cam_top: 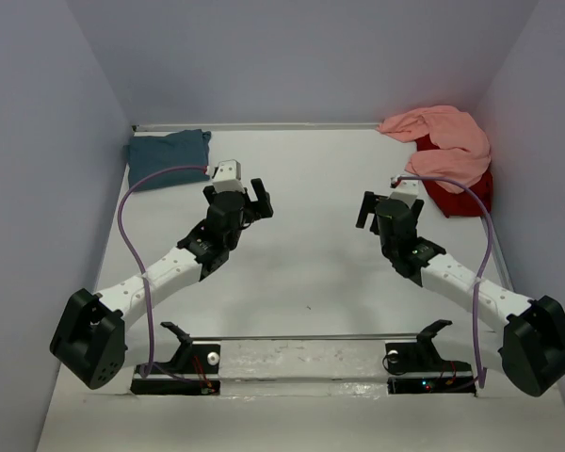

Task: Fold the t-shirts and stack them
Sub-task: Grab the tshirt from the pile

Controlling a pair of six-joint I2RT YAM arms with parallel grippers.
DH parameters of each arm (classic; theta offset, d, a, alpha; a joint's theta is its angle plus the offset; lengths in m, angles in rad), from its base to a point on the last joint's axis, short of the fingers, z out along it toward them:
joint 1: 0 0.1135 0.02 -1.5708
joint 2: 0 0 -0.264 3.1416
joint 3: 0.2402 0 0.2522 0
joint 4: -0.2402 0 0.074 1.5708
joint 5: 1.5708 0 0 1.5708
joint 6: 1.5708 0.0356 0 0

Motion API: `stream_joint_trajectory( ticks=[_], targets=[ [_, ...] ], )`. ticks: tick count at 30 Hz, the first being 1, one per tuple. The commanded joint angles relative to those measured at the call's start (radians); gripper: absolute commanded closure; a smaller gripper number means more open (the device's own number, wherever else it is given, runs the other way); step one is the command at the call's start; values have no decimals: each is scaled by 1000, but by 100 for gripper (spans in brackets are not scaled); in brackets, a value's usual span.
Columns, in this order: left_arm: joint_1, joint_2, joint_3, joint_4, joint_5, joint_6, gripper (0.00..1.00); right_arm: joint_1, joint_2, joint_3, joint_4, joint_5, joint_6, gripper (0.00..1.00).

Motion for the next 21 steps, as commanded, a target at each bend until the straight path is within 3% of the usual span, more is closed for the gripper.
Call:
stream_joint_trajectory(
  ticks=[1,21],
  targets=[
    [-4,-23,-8,47,-24,15,1,-1,-5,11,54,6,6,3],
    [-5,-28,-14,54,-9,21,1,-1,22,61,-7,45,20,0]
  ],
)
